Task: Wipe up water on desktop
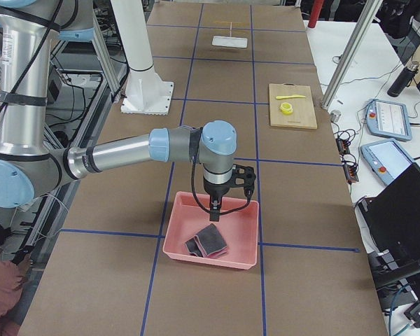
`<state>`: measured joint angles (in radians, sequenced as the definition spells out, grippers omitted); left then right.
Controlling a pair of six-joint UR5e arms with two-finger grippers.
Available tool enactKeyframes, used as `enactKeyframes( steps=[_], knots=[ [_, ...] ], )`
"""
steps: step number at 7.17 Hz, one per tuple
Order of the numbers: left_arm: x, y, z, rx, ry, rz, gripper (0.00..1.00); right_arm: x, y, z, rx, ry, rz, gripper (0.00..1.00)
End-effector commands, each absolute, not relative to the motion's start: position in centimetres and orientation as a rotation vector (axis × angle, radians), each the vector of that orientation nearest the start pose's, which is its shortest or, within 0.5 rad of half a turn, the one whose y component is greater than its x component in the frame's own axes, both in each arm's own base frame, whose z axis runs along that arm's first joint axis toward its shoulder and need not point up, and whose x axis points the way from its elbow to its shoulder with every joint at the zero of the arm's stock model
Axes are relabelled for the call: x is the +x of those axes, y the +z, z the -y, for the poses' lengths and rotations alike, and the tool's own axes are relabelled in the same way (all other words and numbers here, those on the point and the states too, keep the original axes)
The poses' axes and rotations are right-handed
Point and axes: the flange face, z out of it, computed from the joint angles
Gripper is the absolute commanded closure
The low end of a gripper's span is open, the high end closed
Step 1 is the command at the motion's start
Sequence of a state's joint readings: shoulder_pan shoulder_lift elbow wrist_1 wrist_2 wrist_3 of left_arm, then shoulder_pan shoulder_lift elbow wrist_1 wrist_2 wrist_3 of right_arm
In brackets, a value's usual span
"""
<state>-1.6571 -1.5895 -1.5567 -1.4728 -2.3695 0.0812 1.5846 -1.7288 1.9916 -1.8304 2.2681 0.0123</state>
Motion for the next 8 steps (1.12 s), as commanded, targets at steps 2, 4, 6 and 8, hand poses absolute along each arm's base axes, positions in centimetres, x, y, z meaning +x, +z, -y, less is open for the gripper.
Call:
enactKeyframes(
  steps=[2, 4, 6, 8],
  knots=[
    [-10.2, 66.5, 48.6, -0.029, -0.050, -0.803, 0.01, 7.4, 55.0, 40.8, 0.013, 0.020, 0.701, 0.00],
    [-10.2, 66.6, 48.6, -0.028, -0.050, -0.805, 0.01, 7.4, 55.5, 40.4, 0.002, 0.023, 0.703, 0.00],
    [-10.2, 66.6, 48.6, -0.029, -0.048, -0.805, 0.01, 7.4, 56.1, 40.4, -0.011, 0.026, 0.700, 0.00],
    [-10.1, 66.7, 48.6, -0.031, -0.047, -0.805, 0.01, 7.4, 56.2, 40.4, -0.012, 0.026, 0.698, 0.00]
  ],
)
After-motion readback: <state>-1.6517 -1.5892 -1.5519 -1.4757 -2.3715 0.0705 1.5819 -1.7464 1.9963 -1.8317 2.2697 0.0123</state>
